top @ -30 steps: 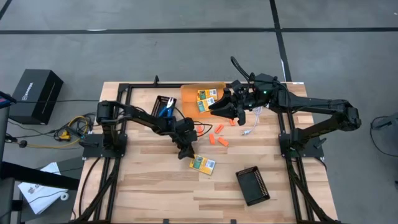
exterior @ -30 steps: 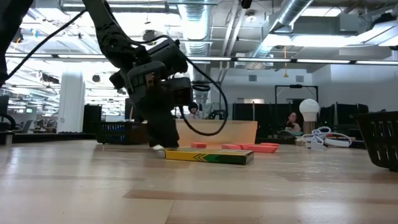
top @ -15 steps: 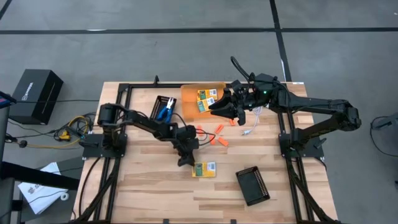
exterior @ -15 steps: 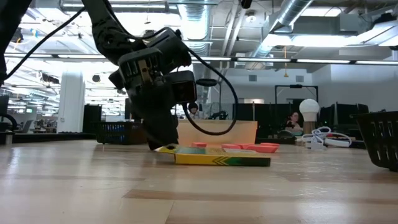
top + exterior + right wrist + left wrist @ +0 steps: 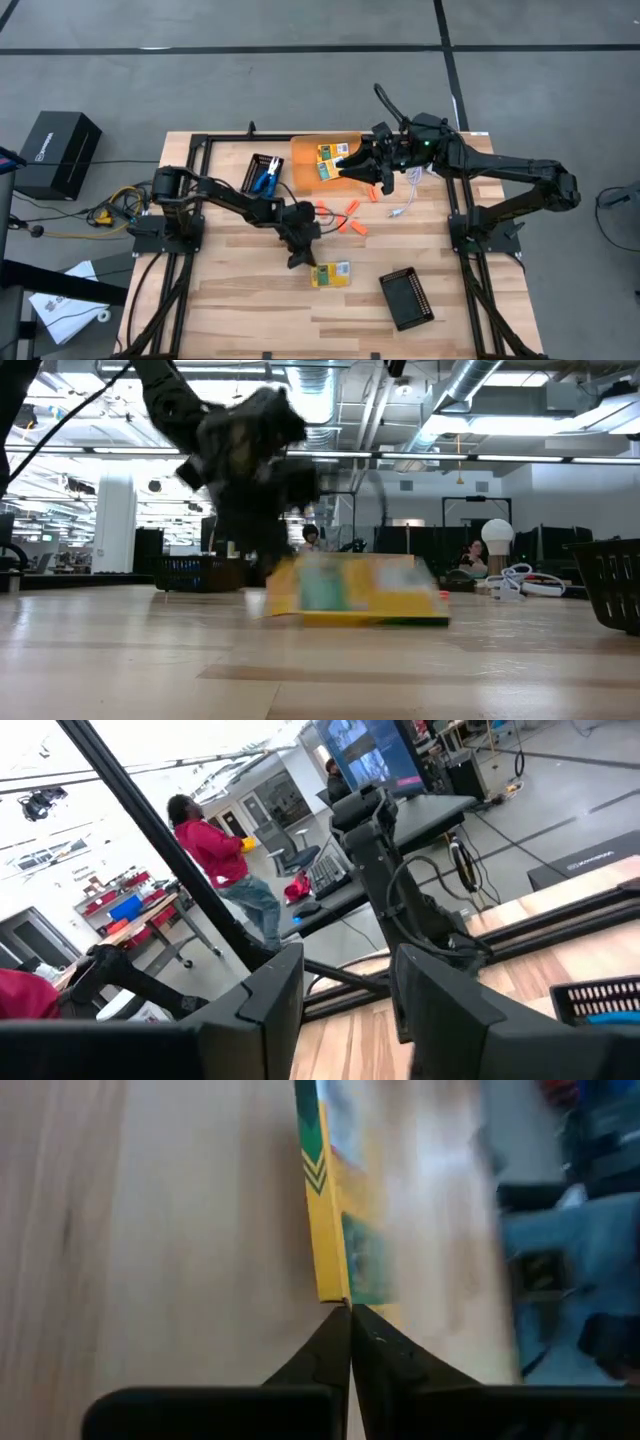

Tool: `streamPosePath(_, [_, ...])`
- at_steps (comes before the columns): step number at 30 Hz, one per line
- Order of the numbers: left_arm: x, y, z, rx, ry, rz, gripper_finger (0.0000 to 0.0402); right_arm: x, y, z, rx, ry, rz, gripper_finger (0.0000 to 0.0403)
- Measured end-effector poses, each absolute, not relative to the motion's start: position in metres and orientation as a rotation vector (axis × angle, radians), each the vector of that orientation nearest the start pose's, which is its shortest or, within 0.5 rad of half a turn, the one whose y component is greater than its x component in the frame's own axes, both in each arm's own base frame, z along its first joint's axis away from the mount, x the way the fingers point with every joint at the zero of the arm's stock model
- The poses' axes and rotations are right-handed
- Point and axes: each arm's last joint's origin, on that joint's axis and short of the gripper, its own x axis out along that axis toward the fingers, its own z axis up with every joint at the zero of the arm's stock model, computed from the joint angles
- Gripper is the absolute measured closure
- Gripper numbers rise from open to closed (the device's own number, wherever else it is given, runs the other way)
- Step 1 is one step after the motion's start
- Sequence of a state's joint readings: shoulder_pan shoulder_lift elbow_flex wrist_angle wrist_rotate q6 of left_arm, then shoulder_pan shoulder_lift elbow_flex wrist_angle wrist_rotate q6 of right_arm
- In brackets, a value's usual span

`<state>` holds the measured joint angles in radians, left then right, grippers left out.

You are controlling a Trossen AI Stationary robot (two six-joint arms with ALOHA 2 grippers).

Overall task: Pick & Place School Supplies
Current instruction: Put the yellow crayon box into the orange bin

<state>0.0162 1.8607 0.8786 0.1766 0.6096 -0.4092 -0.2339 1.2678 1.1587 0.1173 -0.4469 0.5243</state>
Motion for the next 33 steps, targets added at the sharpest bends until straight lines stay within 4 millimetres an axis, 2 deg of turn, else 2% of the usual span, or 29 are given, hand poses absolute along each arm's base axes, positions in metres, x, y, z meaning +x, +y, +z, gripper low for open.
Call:
streamPosePath(2, [0.348, -0.005, 0.137, -0.614, 0.814, -0.401, 0.0401, 0.28, -0.054, 0.395, 0.509, 0.03, 0.213, 0.0249])
streamPosePath(5, [0.348, 0.005, 0.15, -0.619, 0.775, -0.363, 0.0401, 0.278, -0.057, 0.404, 0.485, -0.001, 0.211, 0.0249])
streamPosePath(10, [0.347, 0.026, 0.186, -0.605, 0.635, -0.302, 0.0401, 0.275, -0.061, 0.417, 0.457, -0.032, 0.198, 0.0249])
streamPosePath(17, [0.34, 0.072, 0.214, -0.596, 0.505, -0.145, 0.0401, 0.272, -0.067, 0.422, 0.443, -0.048, 0.184, 0.0249])
streamPosePath(28, [0.322, 0.146, 0.236, -0.55, 0.372, 0.056, 0.0401, 0.272, -0.067, 0.422, 0.443, -0.049, 0.183, 0.0249])
streamPosePath(33, [0.31, 0.174, 0.23, -0.551, 0.366, 0.136, 0.0401, 0.272, -0.067, 0.422, 0.443, -0.05, 0.182, 0.0249])
